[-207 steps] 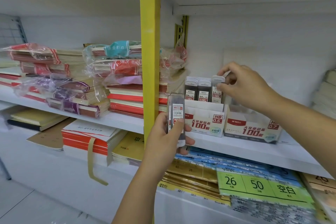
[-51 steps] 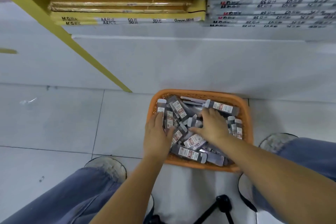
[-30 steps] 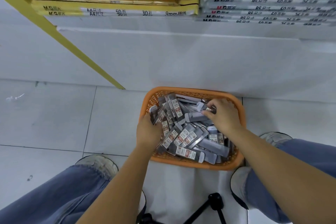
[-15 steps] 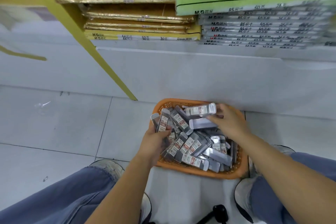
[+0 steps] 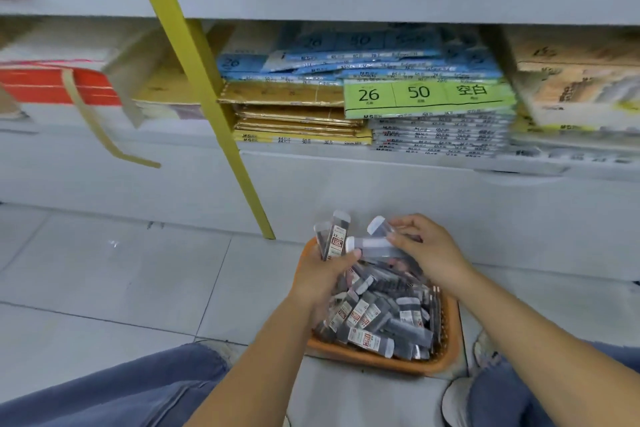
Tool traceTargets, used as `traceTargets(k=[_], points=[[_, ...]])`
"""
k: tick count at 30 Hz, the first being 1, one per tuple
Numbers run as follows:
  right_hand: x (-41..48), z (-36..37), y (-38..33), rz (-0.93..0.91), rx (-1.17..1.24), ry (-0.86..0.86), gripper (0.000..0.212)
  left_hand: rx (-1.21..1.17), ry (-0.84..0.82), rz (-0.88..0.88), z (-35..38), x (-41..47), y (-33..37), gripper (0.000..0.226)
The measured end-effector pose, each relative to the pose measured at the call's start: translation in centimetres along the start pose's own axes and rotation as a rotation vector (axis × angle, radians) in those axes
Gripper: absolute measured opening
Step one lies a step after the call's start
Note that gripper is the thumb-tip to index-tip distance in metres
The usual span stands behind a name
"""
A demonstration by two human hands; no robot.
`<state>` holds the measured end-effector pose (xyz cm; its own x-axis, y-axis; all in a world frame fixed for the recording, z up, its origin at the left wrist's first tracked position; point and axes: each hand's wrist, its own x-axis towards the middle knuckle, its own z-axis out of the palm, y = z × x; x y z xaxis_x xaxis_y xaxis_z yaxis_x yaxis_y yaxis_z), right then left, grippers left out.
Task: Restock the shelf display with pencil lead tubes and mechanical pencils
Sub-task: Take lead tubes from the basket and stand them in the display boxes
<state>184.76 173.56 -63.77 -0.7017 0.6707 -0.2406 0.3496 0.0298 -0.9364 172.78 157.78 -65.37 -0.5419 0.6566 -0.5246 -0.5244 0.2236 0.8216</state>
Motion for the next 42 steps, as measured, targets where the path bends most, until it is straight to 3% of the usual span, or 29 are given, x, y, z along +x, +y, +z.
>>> traceTargets(k=[4,10,13,16,21,27,31,35,42], points=[[-1.5,0.1,-5.3,-0.047,0.112,-0.052,0.019,-0.122,-0.042,0.078,0.0,-1.9,3.8,0.031],[-3.4,-2.0,-14.3,-0.117,0.039,-0.295,0.031,-0.058,-0.115,0.236,-0.7,-5.2,11.7,0.020],[-3.4,-2.7,-18.5,-0.216,-0.083,-0.251,0.030,-0.018,-0.122,0.301,-0.7,-6.7,15.7,0.031],[-2.7,-3.0,-21.6,-0.302,-0.023,-0.204,0.030,-0.021,-0.123,0.370,-0.4,-7.6,19.3,0.032],[-1.7,-2.3,-22.7,-0.378,0.101,-0.193,0.031,-0.104,-0.165,0.515,0.0,-8.2,22.5,0.031],[-0.5,-1.7,-24.4,-0.418,0.082,-0.124,0.027,-0.195,-0.130,0.611,-0.8,-7.2,24.5,0.027],[-0.5,-1.0,-25.1,-0.450,0.048,-0.167,0.020,-0.108,-0.034,0.599,-1.0,-6.5,24.0,0.016],[-0.4,-0.1,-25.4,-0.474,0.026,-0.202,0.026,0.024,-0.019,0.599,-0.5,-5.9,23.8,0.025],[-0.6,1.3,-26.3,-0.467,0.132,-0.107,0.030,0.164,-0.018,0.615,0.6,-5.8,23.4,0.029]])
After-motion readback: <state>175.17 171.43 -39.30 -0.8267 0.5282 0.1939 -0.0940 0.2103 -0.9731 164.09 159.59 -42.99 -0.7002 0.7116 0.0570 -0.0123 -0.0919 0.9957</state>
